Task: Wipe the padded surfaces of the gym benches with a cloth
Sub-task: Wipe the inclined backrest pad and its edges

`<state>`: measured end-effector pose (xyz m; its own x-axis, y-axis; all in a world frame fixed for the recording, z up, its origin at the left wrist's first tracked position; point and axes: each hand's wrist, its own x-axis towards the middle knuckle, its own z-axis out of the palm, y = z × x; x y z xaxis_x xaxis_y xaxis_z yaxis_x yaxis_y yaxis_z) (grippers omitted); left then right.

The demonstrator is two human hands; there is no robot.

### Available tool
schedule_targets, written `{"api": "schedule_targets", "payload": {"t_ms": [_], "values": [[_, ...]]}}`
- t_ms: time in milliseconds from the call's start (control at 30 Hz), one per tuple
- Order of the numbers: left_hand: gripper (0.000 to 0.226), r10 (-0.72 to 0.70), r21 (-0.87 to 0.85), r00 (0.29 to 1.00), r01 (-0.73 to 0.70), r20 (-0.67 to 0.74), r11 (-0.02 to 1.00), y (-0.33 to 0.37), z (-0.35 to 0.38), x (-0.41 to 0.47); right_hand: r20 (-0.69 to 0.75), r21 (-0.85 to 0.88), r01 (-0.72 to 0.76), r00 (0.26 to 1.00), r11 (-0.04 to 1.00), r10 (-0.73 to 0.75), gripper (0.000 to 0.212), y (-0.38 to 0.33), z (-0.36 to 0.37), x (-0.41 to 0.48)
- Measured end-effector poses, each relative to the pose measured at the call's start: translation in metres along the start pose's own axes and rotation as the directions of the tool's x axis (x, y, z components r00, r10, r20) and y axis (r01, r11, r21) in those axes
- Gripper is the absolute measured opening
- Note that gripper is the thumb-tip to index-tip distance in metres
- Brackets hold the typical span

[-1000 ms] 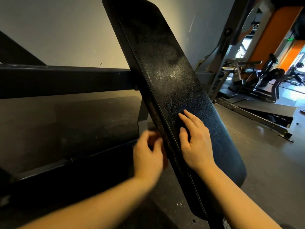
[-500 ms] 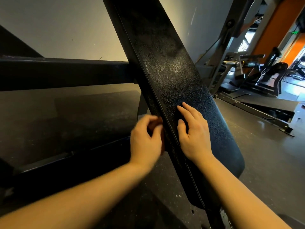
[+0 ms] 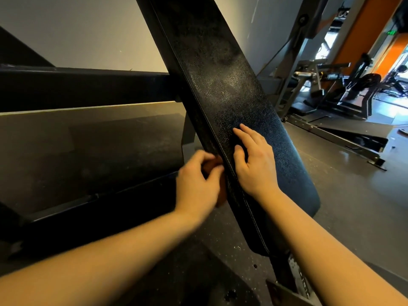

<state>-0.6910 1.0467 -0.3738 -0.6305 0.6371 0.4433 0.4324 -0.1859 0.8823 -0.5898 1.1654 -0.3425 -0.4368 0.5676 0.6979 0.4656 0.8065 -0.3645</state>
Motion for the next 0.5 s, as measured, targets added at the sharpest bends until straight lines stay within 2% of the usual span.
{"api": "schedule_targets", "payload": {"t_ms": [100,167,200,300,367,433,500], "values": [[0.014,-0.028,-0.044,0.972,0.039,0.232,0.998,0.0,0.01,-0.062,-0.008,-0.005,-0.003,1.0,1.0,0.003,0.048,0.001,0.001,0.0],[0.013,-0.031,-0.032,0.952,0.043,0.305,0.999,0.002,0.01,-0.069,-0.01,-0.008,0.001,1.0,1.0,-0.001,0.048,0.002,0.002,0.0],[0.014,-0.022,-0.034,0.957,0.034,0.291,0.999,0.003,0.009,-0.063,-0.01,-0.01,0.005,1.0,1.0,-0.005,0.048,0.002,0.002,0.0],[0.016,-0.043,-0.026,0.995,0.045,0.095,0.999,0.001,0.005,-0.016,-0.004,-0.014,0.006,1.0,1.0,-0.006,0.05,0.003,0.002,0.0],[0.014,-0.056,-0.029,0.998,0.057,0.018,0.998,0.001,0.002,-0.002,0.003,-0.016,0.001,1.0,1.0,-0.001,0.05,0.002,0.001,0.0],[0.015,-0.059,-0.047,0.997,0.061,0.045,0.997,0.0,0.007,-0.019,0.0,-0.017,0.005,1.0,1.0,-0.005,0.051,0.002,0.001,0.0],[0.017,-0.11,-0.066,0.979,0.123,0.171,0.99,-0.003,0.017,-0.06,0.001,-0.011,0.006,1.0,1.0,-0.006,0.051,0.002,0.001,0.0]]}}
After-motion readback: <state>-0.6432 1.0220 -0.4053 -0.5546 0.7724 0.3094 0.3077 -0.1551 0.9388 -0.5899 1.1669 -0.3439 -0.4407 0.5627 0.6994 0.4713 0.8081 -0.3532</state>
